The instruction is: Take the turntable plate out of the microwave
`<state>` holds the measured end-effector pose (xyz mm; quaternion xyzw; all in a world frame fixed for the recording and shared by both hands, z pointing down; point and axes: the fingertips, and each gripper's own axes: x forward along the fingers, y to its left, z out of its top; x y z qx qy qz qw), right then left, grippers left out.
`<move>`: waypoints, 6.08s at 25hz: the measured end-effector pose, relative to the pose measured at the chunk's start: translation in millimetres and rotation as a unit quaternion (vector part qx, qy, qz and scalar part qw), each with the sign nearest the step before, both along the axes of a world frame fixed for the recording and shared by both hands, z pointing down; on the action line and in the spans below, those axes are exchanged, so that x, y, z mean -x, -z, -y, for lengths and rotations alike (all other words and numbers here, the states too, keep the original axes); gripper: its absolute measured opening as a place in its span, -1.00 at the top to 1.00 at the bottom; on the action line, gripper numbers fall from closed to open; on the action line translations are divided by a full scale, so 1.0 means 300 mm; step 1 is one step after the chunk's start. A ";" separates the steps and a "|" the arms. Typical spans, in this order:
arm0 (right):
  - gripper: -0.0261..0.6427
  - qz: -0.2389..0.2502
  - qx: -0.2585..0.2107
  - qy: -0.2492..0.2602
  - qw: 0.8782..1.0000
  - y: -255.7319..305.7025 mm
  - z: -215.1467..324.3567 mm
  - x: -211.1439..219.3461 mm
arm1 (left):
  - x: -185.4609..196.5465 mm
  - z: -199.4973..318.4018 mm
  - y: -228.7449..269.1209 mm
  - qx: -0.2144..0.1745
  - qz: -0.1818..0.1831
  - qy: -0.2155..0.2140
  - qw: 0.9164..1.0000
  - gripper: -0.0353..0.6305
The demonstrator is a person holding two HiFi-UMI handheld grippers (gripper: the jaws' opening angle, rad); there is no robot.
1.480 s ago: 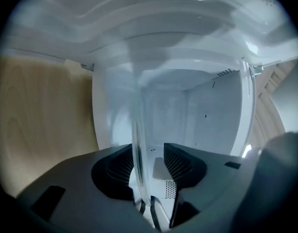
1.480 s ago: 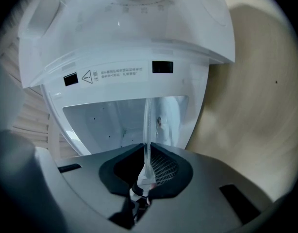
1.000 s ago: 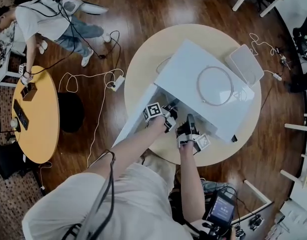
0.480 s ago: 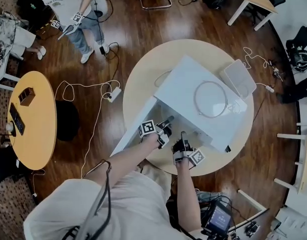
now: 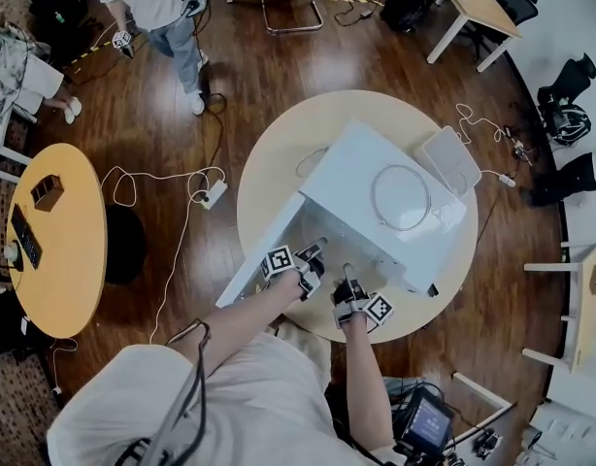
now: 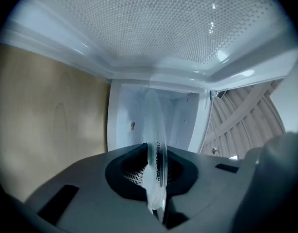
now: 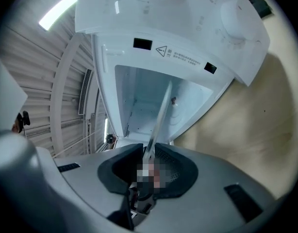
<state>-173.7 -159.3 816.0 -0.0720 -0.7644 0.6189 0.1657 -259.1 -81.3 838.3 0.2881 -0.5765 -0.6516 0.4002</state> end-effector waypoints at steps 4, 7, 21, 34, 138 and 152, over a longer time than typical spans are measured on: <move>0.76 -0.012 0.033 -0.013 0.999 0.026 0.007 -0.044 | -0.055 -0.003 0.005 -0.009 -0.022 -0.001 1.000 0.79; 0.76 -0.012 0.031 -0.029 0.999 0.037 0.005 -0.034 | -0.043 -0.013 0.041 -0.018 -0.012 -0.012 1.000 0.79; 0.68 -0.029 0.033 -0.082 0.996 0.093 0.082 -0.154 | -0.192 -0.071 0.125 -0.029 0.024 -0.041 0.998 0.79; 0.68 -0.005 0.005 0.017 1.000 0.127 0.165 -0.195 | -0.341 -0.148 0.248 -0.017 0.057 -0.030 0.998 0.79; 0.69 0.124 -0.035 0.052 0.990 0.710 -0.173 -0.555 | -0.534 -0.480 0.840 -0.086 0.162 -0.205 0.962 0.79; 0.72 0.149 -0.017 0.068 0.986 0.772 -0.147 -0.528 | -0.559 -0.443 0.896 -0.099 0.165 -0.195 0.962 0.79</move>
